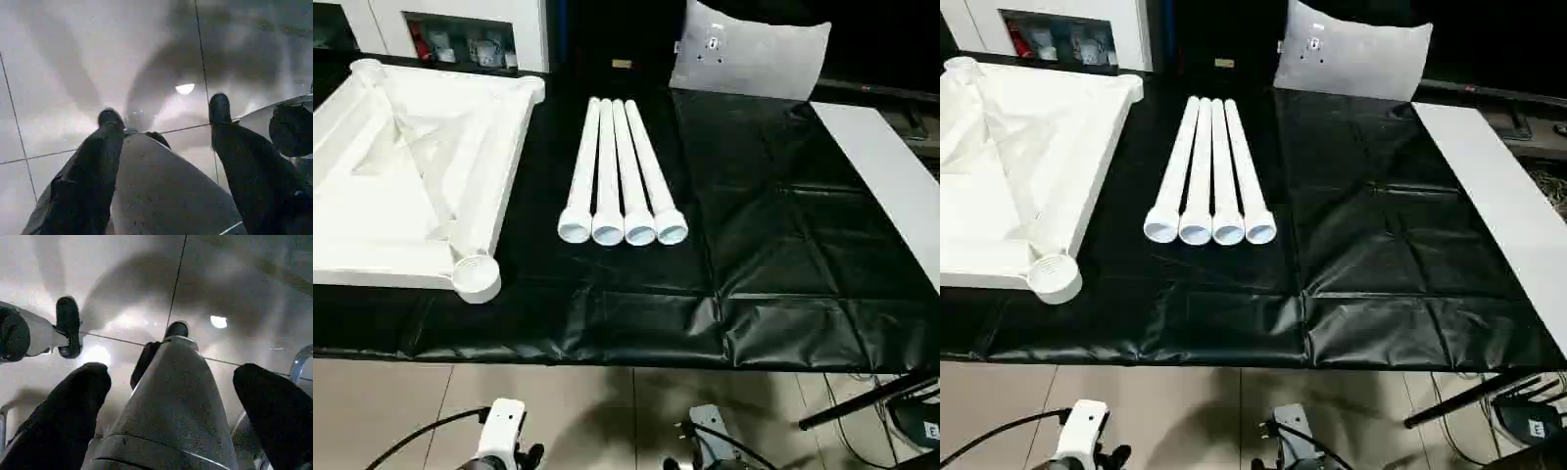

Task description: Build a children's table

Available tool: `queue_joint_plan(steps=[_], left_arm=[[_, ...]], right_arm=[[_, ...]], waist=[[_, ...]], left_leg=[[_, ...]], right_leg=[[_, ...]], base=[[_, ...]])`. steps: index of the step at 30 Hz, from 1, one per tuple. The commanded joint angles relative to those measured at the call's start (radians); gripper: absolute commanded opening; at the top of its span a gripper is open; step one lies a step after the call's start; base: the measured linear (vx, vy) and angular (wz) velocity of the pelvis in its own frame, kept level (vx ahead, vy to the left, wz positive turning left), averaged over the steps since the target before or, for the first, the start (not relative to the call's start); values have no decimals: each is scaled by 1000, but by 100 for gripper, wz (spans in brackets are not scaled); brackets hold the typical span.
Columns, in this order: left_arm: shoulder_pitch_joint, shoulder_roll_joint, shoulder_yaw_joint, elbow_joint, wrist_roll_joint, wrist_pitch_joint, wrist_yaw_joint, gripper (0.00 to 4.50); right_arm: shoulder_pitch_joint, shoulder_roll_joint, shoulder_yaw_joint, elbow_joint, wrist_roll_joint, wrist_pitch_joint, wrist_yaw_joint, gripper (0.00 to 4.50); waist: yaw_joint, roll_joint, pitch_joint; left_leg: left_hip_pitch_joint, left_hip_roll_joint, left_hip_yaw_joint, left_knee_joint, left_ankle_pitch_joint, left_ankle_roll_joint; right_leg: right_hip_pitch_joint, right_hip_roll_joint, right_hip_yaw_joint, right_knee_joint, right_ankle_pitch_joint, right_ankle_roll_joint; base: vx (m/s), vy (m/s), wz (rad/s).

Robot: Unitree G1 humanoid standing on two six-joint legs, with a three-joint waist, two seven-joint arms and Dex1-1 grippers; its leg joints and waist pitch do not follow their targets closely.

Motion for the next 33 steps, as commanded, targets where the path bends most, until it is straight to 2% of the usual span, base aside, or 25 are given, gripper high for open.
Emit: queue_joint_plan(steps=[1,6,7,33], left_arm=[[50,-16,-21,87,15,32,3,329],[50,-16,-21,87,15,32,3,329],[50,-16,-21,87,15,32,3,329],[50,-16,-21,87,15,32,3,329]], right_arm=[[35,0,3,42,-7,27,5,450],[35,0,3,42,-7,27,5,450],[35,0,3,42,-7,27,5,433],[35,0,3,42,-7,27,5,433]], waist=[[3,15,-6],[3,15,-6],[3,15,-6],[3,15,-7]], left_leg=[[-2,15,10,-50,-130,74],[-3,15,10,-50,-130,74],[-2,15,10,-50,-132,74],[-2,15,10,-48,-121,78]], right_leg=[[30,-49,39,-61,112,-222],[31,-50,39,-61,110,-223],[30,-50,39,-61,107,-223],[31,-50,39,-60,121,-227]], base=[[0,0,0],[0,0,0],[0,0,0],[0,0,0]])
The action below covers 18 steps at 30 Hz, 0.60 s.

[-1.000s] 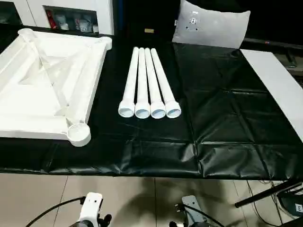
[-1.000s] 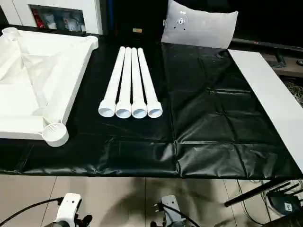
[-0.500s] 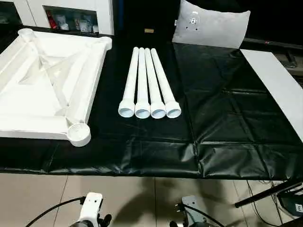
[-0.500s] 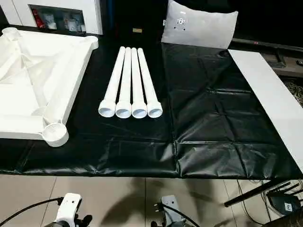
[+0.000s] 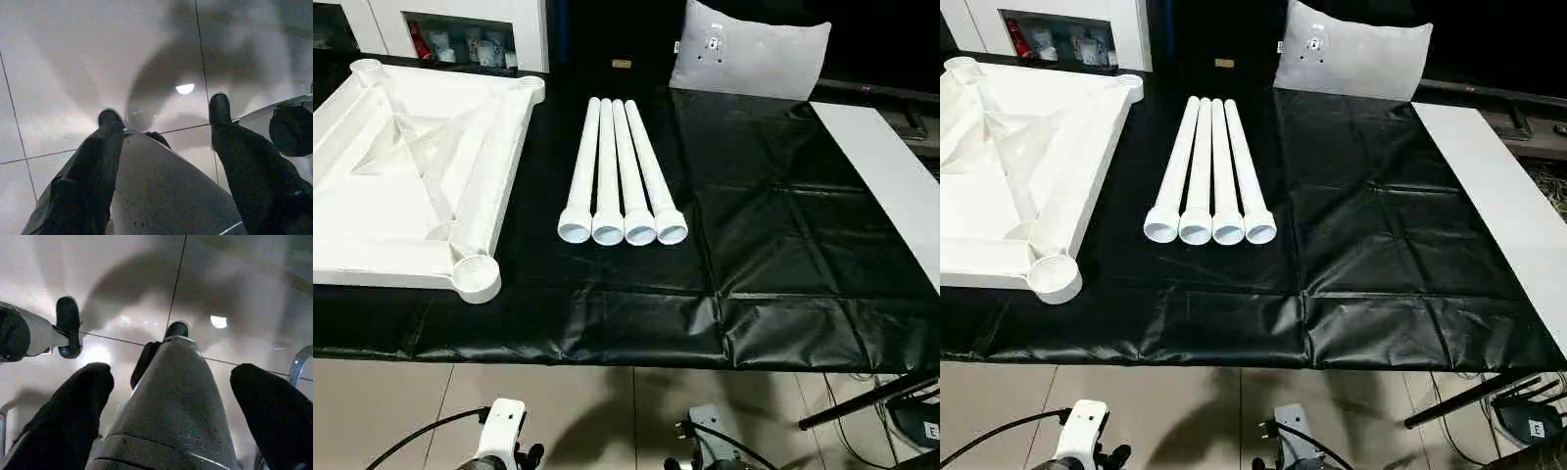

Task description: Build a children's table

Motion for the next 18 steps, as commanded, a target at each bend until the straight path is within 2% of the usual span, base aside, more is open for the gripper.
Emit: queue_joint_plan(steps=[1,18], left_arm=[[50,-16,-21,87,15,32,3,329],[50,-16,-21,87,15,32,3,329]], right_arm=[[35,0,3,42,-7,27,5,433],[35,0,3,42,-7,27,5,433]], waist=[[3,15,-7],[4,14,-7]], left_leg=[[-2,15,10,-48,-120,79],[-2,15,10,-48,-119,82]], right_leg=[[32,-50,39,-60,123,-227],[31,-50,39,-60,121,-229]], base=[[0,0,0],[0,0,0]])
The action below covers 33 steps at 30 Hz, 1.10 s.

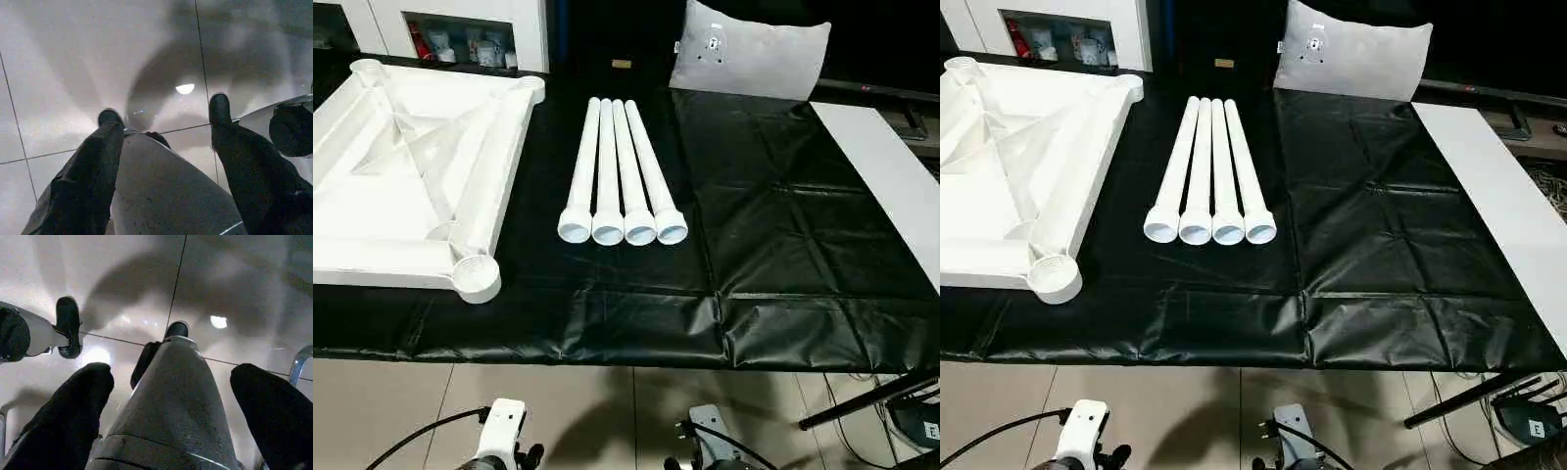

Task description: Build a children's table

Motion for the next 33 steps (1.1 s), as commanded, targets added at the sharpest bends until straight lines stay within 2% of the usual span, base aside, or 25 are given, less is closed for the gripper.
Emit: queue_joint_plan(steps=[1,11,12,13,14,15,16,17,18,20,22,23,24,25,26,27,28,29,30,31,32,33], left_arm=[[50,-16,-21,87,15,32,3,329],[50,-16,-21,87,15,32,3,329],[-201,-94,21,278,28,43,92,329],[-282,-119,35,339,33,46,121,329],[-298,-133,33,360,41,30,155,329],[-302,-137,29,365,47,21,163,329],[-306,-144,38,368,40,5,168,329],[-308,-149,45,369,33,-6,171,329],[-309,-152,51,369,28,-11,173,329],[-316,-160,59,363,18,-56,160,329],[-330,-165,32,371,51,-95,133,329],[-339,-168,21,386,69,-103,121,346],[-309,-144,13,380,77,-119,83,357],[-255,-102,11,370,85,-166,32,357],[-250,-98,11,368,85,-171,29,364],[-204,-63,7,339,93,-217,13,367],[-183,-50,9,319,90,-224,8,377],[-183,-50,9,319,90,-224,8,389],[-165,-47,15,296,83,-233,-3,398],[-151,-48,22,276,73,-254,-19,407],[-124,-49,30,223,54,-278,-46,407],[-105,-50,36,187,41,-295,-65,415]], right_arm=[[35,0,3,42,-7,27,5,433],[35,0,3,42,-7,27,5,433],[-22,-50,-80,91,-2,-18,-115,433],[-40,-66,-107,107,-1,-33,-153,433],[-34,-80,-106,104,-3,-51,-146,433],[-33,-82,-113,103,3,-61,-135,433],[-36,-84,-98,101,-9,-76,-113,433],[-39,-84,-86,100,-19,-86,-98,433],[-41,-85,-77,99,-27,-92,-90,440],[-47,-82,-66,88,-41,-154,-99,440],[-49,-75,-83,80,-32,-216,-69,440],[-51,-72,-90,83,-32,-231,-55,443],[-48,-69,-83,67,-35,-254,-4,450],[-41,-65,-74,44,-43,-277,52,450],[-40,-65,-74,42,-44,-278,55,450],[-30,-70,-51,14,-67,-306,62,450],[-24,-76,-29,-8,-87,-318,64,450],[-24,-76,-29,-8,-87,-318,64,450],[-12,-85,-2,-45,-111,-342,70,450],[-6,-88,6,-60,-120,-360,74,450],[6,-96,8,-92,-123,-394,76,450],[15,-101,9,-113,-124,-418,77,450]], waist=[[4,14,-7],[3,15,-7],[4,15,-8],[5,67,-78],[14,47,-61],[14,24,-53],[18,14,-57],[21,24,-60],[9,34,-65],[-2,35,-68],[-7,33,-70],[-7,33,-69],[-5,40,-69],[-2,38,-67],[-2,37,-64],[-1,44,-68],[-2,46,-65],[0,47,-68],[-1,46,-68],[6,46,-62],[6,46,-62],[11,43,-57]], left_leg=[[-2,15,10,-48,-119,82],[-2,15,10,-48,-119,80],[-2,14,10,-48,-115,80],[24,7,11,-33,-60,59],[60,19,16,-19,43,40],[19,9,19,-23,34,48],[-15,-1,14,-26,6,47],[-5,1,18,-23,-35,55],[-5,7,17,-23,-96,80],[-9,15,14,-24,-111,78],[-4,14,17,-19,-139,82],[-1,16,18,-19,-150,88],[1,19,17,-20,-161,93],[0,20,18,-20,-173,100],[-8,23,14,-26,-184,101],[-2,26,14,-24,-178,94],[-2,25,15,-22,-163,94],[3,23,19,-19,-138,97],[3,22,20,-17,-126,99],[6,22,24,-17,-133,109],[6,22,24,-17,-133,109],[3,27,22,-23,-179,102]], right_leg=[[31,-50,39,-60,121,-229],[31,-50,39,-60,119,-228],[32,-50,39,-59,126,-229],[52,-50,41,-45,179,-236],[14,-38,32,-43,327,-270],[42,-39,36,-42,337,-271],[69,-51,34,-36,296,-243],[59,-56,34,-43,246,-242],[55,-68,39,-52,132,-249],[52,-66,39,-53,114,-259],[45,-62,40,-53,105,-267],[42,-63,41,-56,92,-270],[39,-64,42,-56,73,-277],[37,-64,40,-59,52,-282],[40,-65,38,-58,26,-272],[38,-64,38,-56,37,-273],[35,-60,39,-53,65,-275],[35,-55,39,-47,127,-281],[35,-52,38,-43,154,-286],[31,-51,37,-45,173,-293],[31,-51,37,-45,173,-293],[32,-59,38,-51,103,-287]], base=[[0,0,0],[0,0,0],[0,0,0],[0,0,0],[0,0,0],[-25,54,-1],[-62,54,-14],[-62,54,-14],[-58,12,-2],[0,0,0],[0,0,0],[0,0,0],[0,0,0],[0,0,0],[0,0,0],[0,0,0],[0,0,0],[0,0,0],[0,0,0],[0,0,0],[0,0,0],[0,0,0]])
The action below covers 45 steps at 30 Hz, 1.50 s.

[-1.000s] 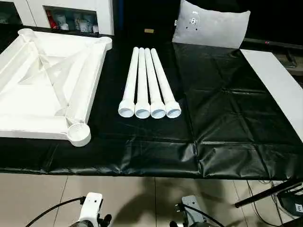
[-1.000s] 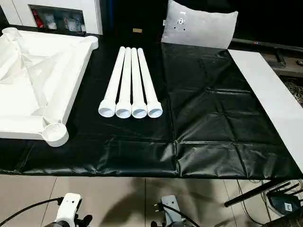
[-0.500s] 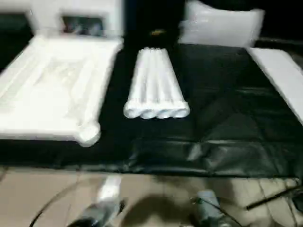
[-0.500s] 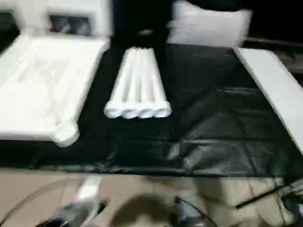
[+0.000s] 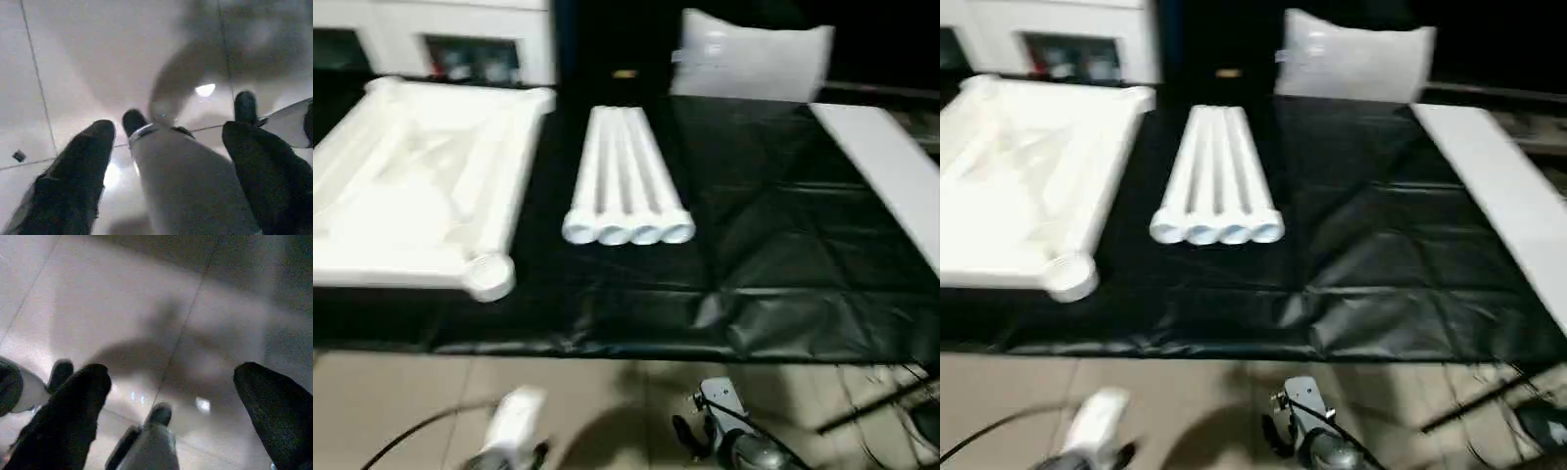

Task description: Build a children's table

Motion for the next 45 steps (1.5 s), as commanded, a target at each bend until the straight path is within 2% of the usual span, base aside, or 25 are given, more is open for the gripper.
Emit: queue_joint_plan(steps=[1,2,3,4,5,9,10,11,12,14,15,17,18,20,22,26,29,32,33,38,40,41,42,44,45], left_arm=[[7,-27,2,-85,-26,-42,-48,427],[34,-26,4,-136,-38,-49,-69,440],[64,-23,3,-193,-48,-53,-89,440],[131,-12,-3,-308,-65,-70,-120,447],[135,-11,-3,-315,-66,-71,-121,447],[199,6,-9,-374,-64,-139,-153,447],[211,10,-13,-394,-65,-137,-160,447],[288,28,-31,-525,-77,-105,-197,447],[313,34,-34,-570,-83,-90,-209,447],[348,43,-36,-637,-80,-76,-209,447],[417,63,-40,-775,-92,-34,-220,447],[436,73,-46,-814,-89,-29,-222,447],[449,82,-52,-841,-92,-27,-228,447],[490,102,-66,-920,-115,-4,-253,447],[575,131,-61,-1088,-161,29,-281,447],[677,168,-53,-1308,-218,72,-312,447],[750,223,-54,-1520,-295,130,-329,447],[775,247,-44,-1611,-329,173,-326,447],[797,270,-22,-1703,-376,213,-322,447],[793,316,60,-1884,-500,307,-278,447],[710,346,112,-1994,-606,385,-198,447],[648,351,123,-2009,-647,405,-158,447],[587,358,135,-2022,-684,431,-123,447],[483,361,146,-2025,-726,467,-76,447],[450,361,152,-2023,-739,482,-63,447]], right_arm=[[13,-17,3,-43,-10,-42,4,450],[21,-28,-7,-62,-9,-52,-1,450],[30,-42,-16,-80,-9,-58,-8,450],[68,-78,-47,-154,3,-76,1,450],[71,-81,-50,-161,4,-78,3,450],[220,-161,-25,-401,5,-118,96,450],[236,-167,-21,-426,13,-102,120,450],[325,-192,-4,-569,80,2,242,450],[351,-198,0,-611,103,37,274,450],[385,-213,7,-662,117,47,293,450],[444,-238,13,-761,140,64,305,450],[463,-248,15,-796,145,66,306,450],[479,-257,18,-827,150,69,308,450],[508,-272,19,-886,183,75,324,450],[566,-291,-9,-1037,313,164,407,450],[611,-325,-56,-1194,383,235,435,450],[637,-371,-99,-1326,533,292,470,450],[644,-390,-112,-1350,552,286,490,450],[650,-407,-127,-1349,539,258,529,450],[676,-438,-180,-1418,542,252,552,450],[653,-439,-216,-1501,525,261,489,450],[597,-418,-223,-1533,460,268,400,450],[539,-391,-228,-1562,423,271,324,450],[454,-379,-220,-1632,380,397,198,450],[431,-384,-211,-1656,376,463,174,450]], waist=[[-6,10,-36],[-4,1,-26],[-3,3,-26],[-6,1,-23],[-6,-2,-18],[-13,-15,-2],[-14,-16,-5],[-15,-14,0],[-18,-14,5],[-21,-16,11],[-24,-18,16],[-21,-20,19],[-20,-16,26],[-19,-17,29],[-20,-16,37],[-18,-18,41],[-14,-20,45],[-14,-19,45],[-14,-19,41],[-10,-23,37],[-10,-24,33],[-12,-28,27],[-14,-29,36],[-21,-27,23],[-22,-24,14]], left_leg=[[7,17,7,-64,-189,83],[4,19,6,-70,-223,74],[2,21,3,-72,-234,66],[4,21,5,-72,-263,56],[-1,19,4,-74,-277,52],[-7,8,6,-72,-261,65],[-9,8,5,-69,-259,69],[-13,11,3,-72,-252,79],[-13,19,1,-76,-256,85],[-14,20,4,-76,-273,83],[-13,18,6,-78,-291,70],[-15,19,6,-76,-268,73],[-15,16,7,-79,-277,70],[-13,18,6,-79,-294,61],[-14,18,4,-82,-319,49],[-11,17,5,-82,-329,41],[-9,16,5,-83,-320,39],[-7,13,8,-81,-306,34],[-7,12,8,-77,-290,28],[-5,6,10,-71,-236,33],[-5,2,9,-68,-206,24],[-3,0,9,-66,-189,26],[-5,-6,10,-69,-197,2],[-1,-12,4,-64,-148,-29],[8,-12,7,-57,-109,-37]], right_leg=[[30,-51,35,-67,66,-283],[26,-52,36,-74,0,-270],[30,-56,37,-73,-24,-264],[25,-52,39,-79,-67,-247],[25,-49,40,-82,-90,-219],[17,-35,41,-87,-74,-148],[23,-35,41,-84,-67,-145],[24,-35,41,-83,-55,-143],[21,-34,42,-82,-32,-154],[16,-29,42,-82,-23,-161],[12,-27,44,-85,-53,-167],[11,-23,46,-82,-14,-161],[6,-22,46,-85,-43,-152],[6,-25,51,-86,-75,-142],[2,-20,58,-87,-107,-121],[-2,-14,62,-87,-96,-106],[-4,-13,63,-88,-103,-87],[-6,-11,62,-87,-105,-77],[-4,-11,61,-84,-96,-78],[2,-5,59,-79,-33,-75],[5,-3,57,-72,-15,-71],[7,-3,56,-72,-20,-66],[0,-1,54,-75,-86,-54],[7,3,54,-64,-87,-32],[9,7,57,-58,-5,-27]], base=[[0,0,0],[0,0,0],[0,0,0],[0,0,0],[0,0,0],[0,0,0],[0,0,0],[0,0,0],[0,0,0],[0,0,0],[0,0,0],[0,0,0],[0,0,0],[0,0,0],[0,0,0],[0,0,0],[0,0,0],[0,0,0],[0,0,0],[0,0,0],[0,0,0],[0,0,0],[0,0,0],[-54,-3,-9],[0,0,0]])
